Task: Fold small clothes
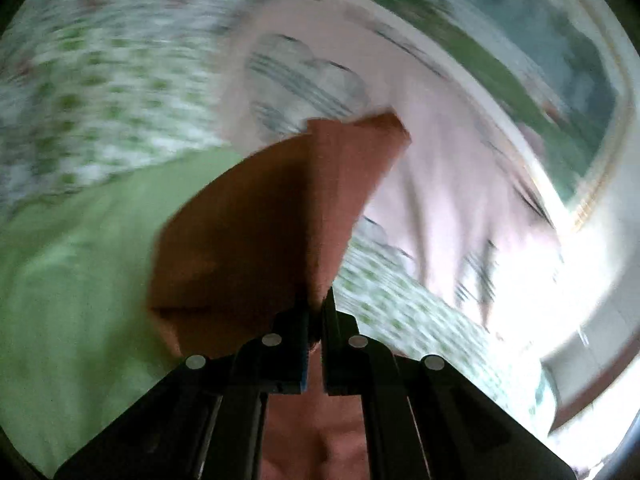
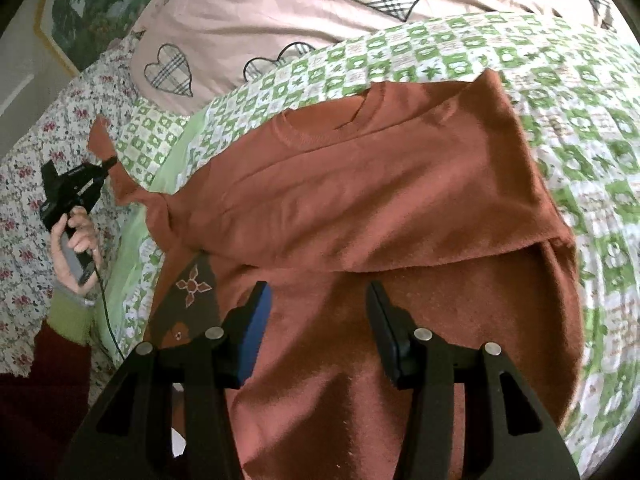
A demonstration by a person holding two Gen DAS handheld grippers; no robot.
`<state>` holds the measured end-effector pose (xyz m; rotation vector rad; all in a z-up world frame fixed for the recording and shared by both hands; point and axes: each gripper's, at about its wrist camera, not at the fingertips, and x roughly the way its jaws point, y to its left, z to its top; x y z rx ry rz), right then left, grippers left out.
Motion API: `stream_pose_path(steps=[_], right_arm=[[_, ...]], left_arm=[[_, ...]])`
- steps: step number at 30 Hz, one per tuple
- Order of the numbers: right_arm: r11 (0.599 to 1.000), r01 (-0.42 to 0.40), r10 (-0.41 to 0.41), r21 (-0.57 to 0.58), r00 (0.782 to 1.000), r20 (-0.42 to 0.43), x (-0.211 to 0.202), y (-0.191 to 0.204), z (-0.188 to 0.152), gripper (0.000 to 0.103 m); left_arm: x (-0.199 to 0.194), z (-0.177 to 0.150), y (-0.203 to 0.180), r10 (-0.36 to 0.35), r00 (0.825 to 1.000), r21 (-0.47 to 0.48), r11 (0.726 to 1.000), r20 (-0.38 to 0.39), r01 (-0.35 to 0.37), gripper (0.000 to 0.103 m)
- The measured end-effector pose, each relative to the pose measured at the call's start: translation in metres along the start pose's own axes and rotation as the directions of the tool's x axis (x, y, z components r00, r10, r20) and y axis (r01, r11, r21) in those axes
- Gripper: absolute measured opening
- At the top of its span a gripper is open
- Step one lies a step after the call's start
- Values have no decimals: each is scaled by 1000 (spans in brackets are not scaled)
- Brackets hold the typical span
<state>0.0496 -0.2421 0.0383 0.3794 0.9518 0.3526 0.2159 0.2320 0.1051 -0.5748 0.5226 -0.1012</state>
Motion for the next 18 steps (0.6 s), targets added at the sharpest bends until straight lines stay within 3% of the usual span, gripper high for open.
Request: stream_pose_path(steps=[2, 5, 10, 13, 18], right_arm=[[1000, 4, -4, 20, 1000, 13, -6, -8, -2, 51], [999, 15, -17, 52, 999, 38, -17, -21, -6, 51], [995, 33, -39, 93, 997, 64, -30, -41, -10, 51], [992, 38, -47, 117, 996, 74, -34, -50, -12, 51], [988, 41, -54, 151, 995, 89, -38, -63, -13, 51]], left_arm=[[12, -21, -43, -57, 997, 64, 996, -53, 61, 2], [32, -61, -97, -139, 979, 122, 980, -151, 158, 2], [75, -132, -168, -204, 926, 178, 946, -318, 270, 2], [99, -169, -193, -192, 901, 206, 935, -389, 288, 2], [132, -214, -207, -147, 874, 237, 930, -463, 282, 2]])
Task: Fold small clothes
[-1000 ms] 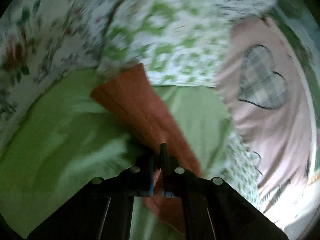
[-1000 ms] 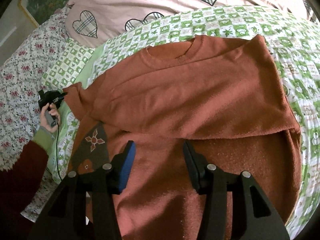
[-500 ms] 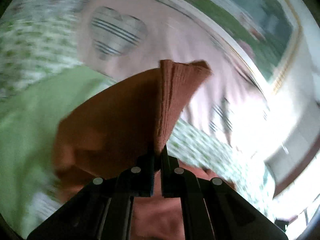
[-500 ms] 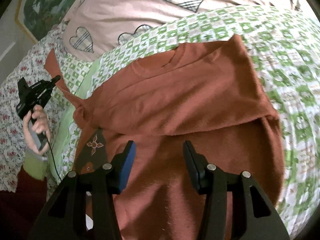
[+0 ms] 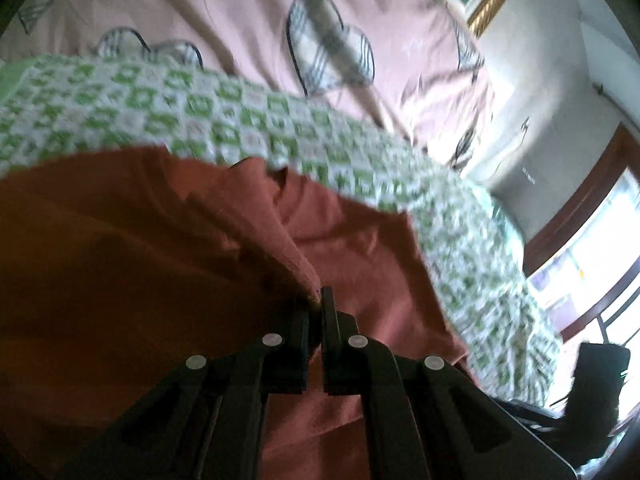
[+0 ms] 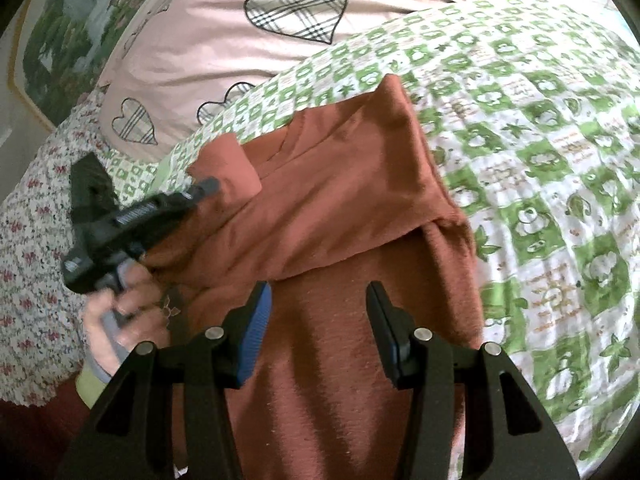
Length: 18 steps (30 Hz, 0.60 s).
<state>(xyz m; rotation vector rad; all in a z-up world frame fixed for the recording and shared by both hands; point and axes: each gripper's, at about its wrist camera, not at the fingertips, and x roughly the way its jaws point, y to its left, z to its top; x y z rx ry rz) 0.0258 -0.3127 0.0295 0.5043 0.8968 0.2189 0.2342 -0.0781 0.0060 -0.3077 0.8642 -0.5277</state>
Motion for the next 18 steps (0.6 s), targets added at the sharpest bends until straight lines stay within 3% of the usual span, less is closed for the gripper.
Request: stream_pose_path(steps=[7, 9, 14, 18], right_arm=[[1000, -3, 2, 15, 1000, 17, 4, 3, 7, 51], [1000, -4, 3, 12, 1000, 18, 8, 8, 13, 52], [999, -10, 11, -34, 1000, 21, 27, 28, 28, 69], [999, -22, 22, -31, 1000, 7, 58, 32, 46, 69]], left_arm=[[29, -25, 3, 29, 991, 37, 999, -132, -24, 9], [23, -36, 4, 36, 987, 45, 999, -154, -29, 26], [-28, -56, 16, 74, 989, 77, 995, -132, -64, 29], [-87, -73, 50, 215, 974, 88, 974, -67, -209, 34]])
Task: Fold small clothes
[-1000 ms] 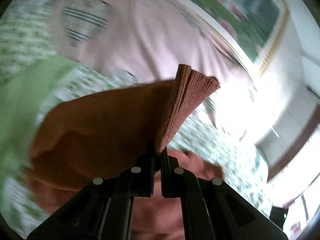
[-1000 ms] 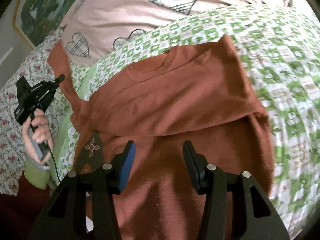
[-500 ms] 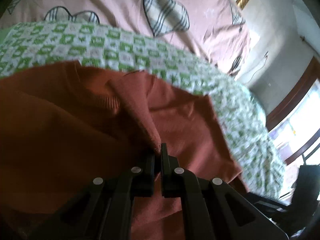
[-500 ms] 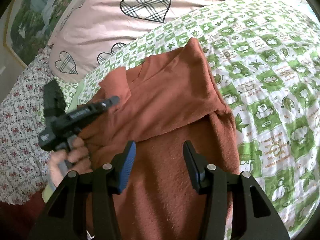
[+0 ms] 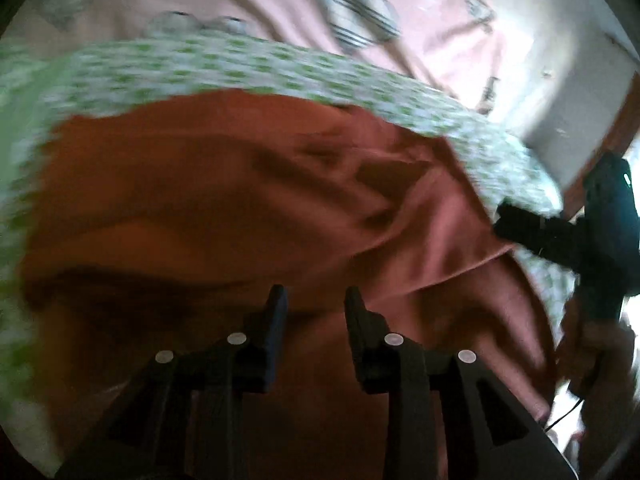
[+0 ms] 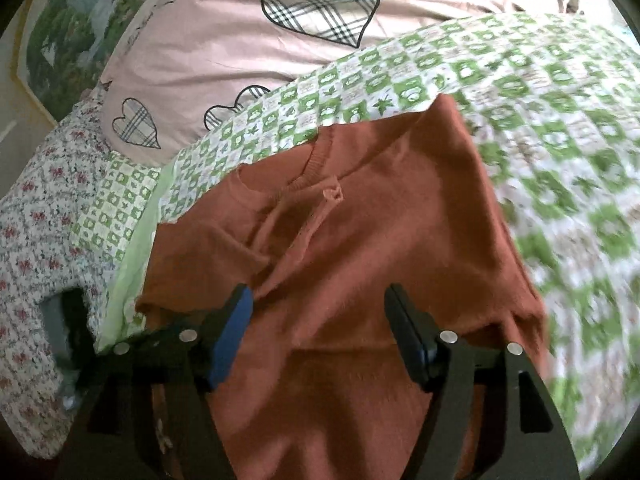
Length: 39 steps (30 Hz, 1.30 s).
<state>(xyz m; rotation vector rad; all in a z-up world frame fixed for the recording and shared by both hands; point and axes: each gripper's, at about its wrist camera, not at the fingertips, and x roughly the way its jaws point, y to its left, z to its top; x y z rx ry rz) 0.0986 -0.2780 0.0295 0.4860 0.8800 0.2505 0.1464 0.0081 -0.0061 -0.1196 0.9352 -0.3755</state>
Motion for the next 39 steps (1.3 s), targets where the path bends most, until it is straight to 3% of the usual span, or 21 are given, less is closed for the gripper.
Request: stream_pose_path(steps=[3, 5, 7, 9, 10, 11, 12, 14, 16, 18, 21, 24, 26, 30, 34, 36, 38, 39], right_arm=[[1000, -9, 9, 24, 1000, -8, 24, -2, 14, 69], [1000, -10, 10, 27, 1000, -21, 42, -1, 23, 69], [999, -19, 20, 39, 999, -34, 59, 1, 31, 69], [998, -22, 25, 54, 998, -49, 77, 3, 38, 68], [999, -16, 19, 50, 999, -51, 82, 5, 40, 48], [999, -2, 4, 38, 998, -58, 89, 8, 42, 10], [1000, 12, -10, 29, 997, -79, 92, 11, 44, 7], [1000, -9, 11, 22, 998, -61, 84, 17, 49, 7], [998, -53, 55, -21, 997, 56, 48, 31, 58, 7], [995, -86, 92, -40, 977, 192, 5, 31, 62, 7], [999, -32, 30, 5, 963, 267, -25, 6, 59, 7], [997, 13, -28, 78, 981, 193, -8, -29, 47, 7], [993, 26, -43, 116, 989, 142, 6, -47, 34, 7], [993, 25, -40, 118, 990, 133, 13, -51, 22, 7], [993, 41, -49, 112, 996, 69, 19, -53, 20, 10], [994, 49, -54, 100, 997, 54, 17, -54, 20, 16], [994, 43, -49, 104, 997, 53, 14, -56, 18, 39], [994, 33, -39, 108, 998, 58, 11, -57, 17, 43]], left_arm=[[-28, -12, 55, 195, 981, -96, 977, 22, -192, 38], [-40, -15, 93, 275, 961, -176, 947, 18, -268, 38], [-42, -16, 121, 305, 952, -230, 927, 4, -296, 38], [-35, -14, 134, 287, 958, -238, 929, -16, -282, 38], [-28, -12, 135, 266, 963, -236, 935, -31, -266, 38], [-21, -10, 136, 268, 962, -237, 933, -42, -270, 38], [-16, -6, 136, 275, 960, -227, 933, -47, -278, 38], [-9, 4, 134, 288, 957, -217, 933, -35, -288, 38], [-6, 13, 139, 300, 953, -249, 921, -29, -298, 31], [-9, 17, 141, 294, 956, -278, 918, -5, -284, 26], [-9, 10, 131, 307, 952, -243, 923, 1, -297, 22], [-6, 2, 124, 318, 948, -229, 922, -7, -311, 20], [-13, -1, 129, 306, 952, -268, 917, 3, -294, 20], [-22, -6, 139, 271, 962, -335, 908, 12, -252, 20], [-27, -12, 141, 193, 981, -316, 929, -23, -191, 20], [-38, -16, 138, 103, 994, -280, 954, -27, -107, 19], [-53, -16, 133, 15, 1000, -248, 969, -7, -16, 21], [-58, -13, 131, -5, 1000, -236, 972, 5, 6, 28]])
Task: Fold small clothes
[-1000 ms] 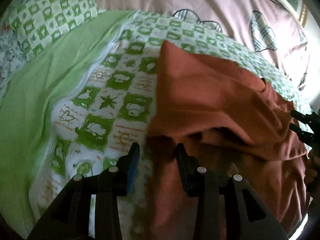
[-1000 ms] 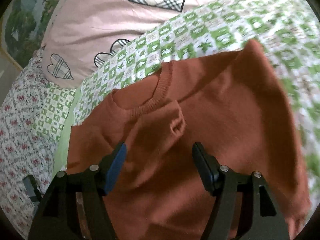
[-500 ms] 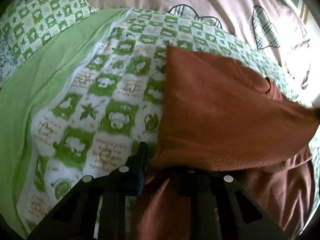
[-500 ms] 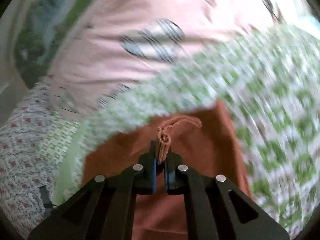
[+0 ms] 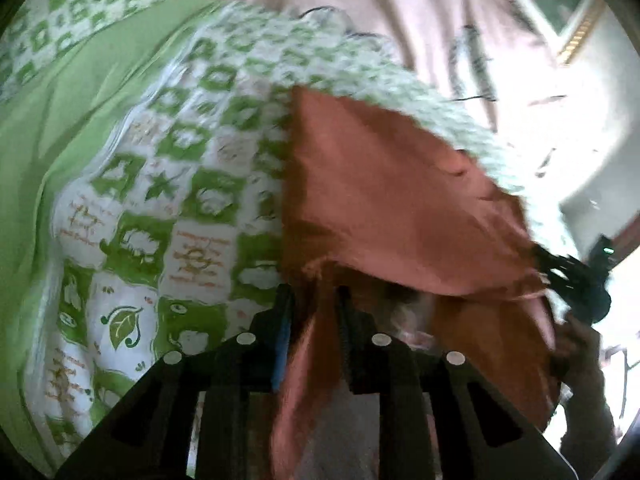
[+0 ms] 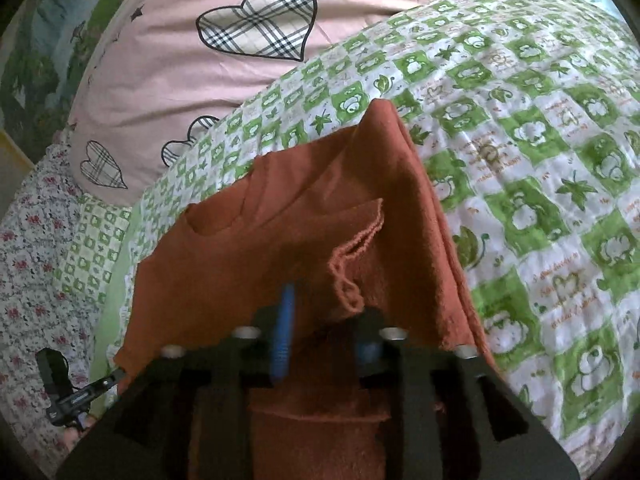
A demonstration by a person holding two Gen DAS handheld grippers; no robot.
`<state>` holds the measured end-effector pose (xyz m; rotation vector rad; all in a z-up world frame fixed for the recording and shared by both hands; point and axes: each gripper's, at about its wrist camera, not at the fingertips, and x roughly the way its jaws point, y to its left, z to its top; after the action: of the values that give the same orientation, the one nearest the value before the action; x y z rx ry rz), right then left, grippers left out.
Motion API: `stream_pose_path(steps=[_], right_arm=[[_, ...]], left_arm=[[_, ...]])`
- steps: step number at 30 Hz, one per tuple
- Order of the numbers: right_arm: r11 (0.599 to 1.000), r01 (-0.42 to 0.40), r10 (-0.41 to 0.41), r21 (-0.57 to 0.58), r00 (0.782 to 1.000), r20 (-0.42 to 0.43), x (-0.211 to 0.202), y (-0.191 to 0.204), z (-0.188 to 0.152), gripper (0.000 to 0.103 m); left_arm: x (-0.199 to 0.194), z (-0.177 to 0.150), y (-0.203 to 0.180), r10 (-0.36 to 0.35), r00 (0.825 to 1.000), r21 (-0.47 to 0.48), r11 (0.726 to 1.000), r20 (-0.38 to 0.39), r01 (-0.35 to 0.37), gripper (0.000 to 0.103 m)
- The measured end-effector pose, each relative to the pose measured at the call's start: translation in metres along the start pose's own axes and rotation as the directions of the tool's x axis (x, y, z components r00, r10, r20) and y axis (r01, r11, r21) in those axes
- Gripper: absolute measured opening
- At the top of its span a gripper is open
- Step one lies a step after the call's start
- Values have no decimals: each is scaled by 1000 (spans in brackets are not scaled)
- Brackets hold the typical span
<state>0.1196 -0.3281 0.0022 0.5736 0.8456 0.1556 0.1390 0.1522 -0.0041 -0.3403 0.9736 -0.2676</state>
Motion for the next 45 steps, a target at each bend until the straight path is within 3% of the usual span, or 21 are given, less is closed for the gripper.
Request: stream_pose_path(steps=[3, 11, 13, 14, 15, 16, 17, 19, 21, 24, 27, 34, 39, 41, 43, 45], right_arm=[[1000, 6, -6, -2, 1000, 5, -2, -1, 0, 45], [1000, 9, -9, 16, 1000, 3, 0, -6, 2, 45], [1000, 18, -18, 6, 1000, -5, 4, -5, 3, 45], [1000, 23, -23, -7, 1000, -10, 6, -3, 3, 39], [999, 31, -32, -29, 999, -18, 9, 0, 4, 29], [998, 40, -42, -53, 999, -28, 12, 5, 4, 7], [997, 36, -38, -69, 999, -26, 11, 9, 5, 7], [994, -20, 27, -108, 998, 63, -5, 22, 7, 7], [986, 4, 17, -169, 992, 123, -17, 33, 8, 7], [978, 105, -103, -178, 994, 24, 6, 24, 7, 7], [976, 144, -153, -166, 987, -46, 23, 12, -1, 7], [952, 265, -269, -153, 963, -6, -2, 3, -2, 7], [973, 209, -209, -100, 978, 11, -39, 3, -12, 11], [978, 181, -181, -98, 983, 14, -52, 5, -19, 15], [982, 164, -164, -98, 986, 7, -61, 7, -28, 37], [983, 137, -137, -119, 991, 4, -72, 11, -40, 42]], left_arm=[[-1, 21, -3, -18, 1000, 8, 1000, 24, 18, 52], [80, 87, 2, 32, 997, -23, 999, -68, -34, 55], [100, 96, 5, 33, 996, -23, 999, -85, -35, 52], [102, 98, 3, 38, 997, -4, 999, -64, -38, 37], [104, 100, 1, 33, 998, 10, 999, -58, -33, 7], [105, 101, 1, 30, 998, 9, 1000, -57, -29, 8], [102, 102, 0, 41, 999, 2, 999, -35, -41, 8], [92, 101, -4, 45, 998, 9, 999, 37, -46, 7], [86, 97, -6, 60, 996, 13, 998, 70, -61, 7], [94, 95, 2, 75, 995, -23, 997, 59, -73, 7], [98, 95, 7, 74, 996, -32, 997, 53, -72, 8], [88, 89, 1, 120, 993, -2, 993, 15, -120, 12], [56, 64, -5, 125, 992, 16, 992, 11, -125, 16], [41, 47, -6, 120, 993, 17, 993, 9, -120, 22], [25, 28, -5, 114, 993, 5, 993, 8, -114, 29], [8, 6, -3, 103, 995, -15, 995, 5, -103, 38]])
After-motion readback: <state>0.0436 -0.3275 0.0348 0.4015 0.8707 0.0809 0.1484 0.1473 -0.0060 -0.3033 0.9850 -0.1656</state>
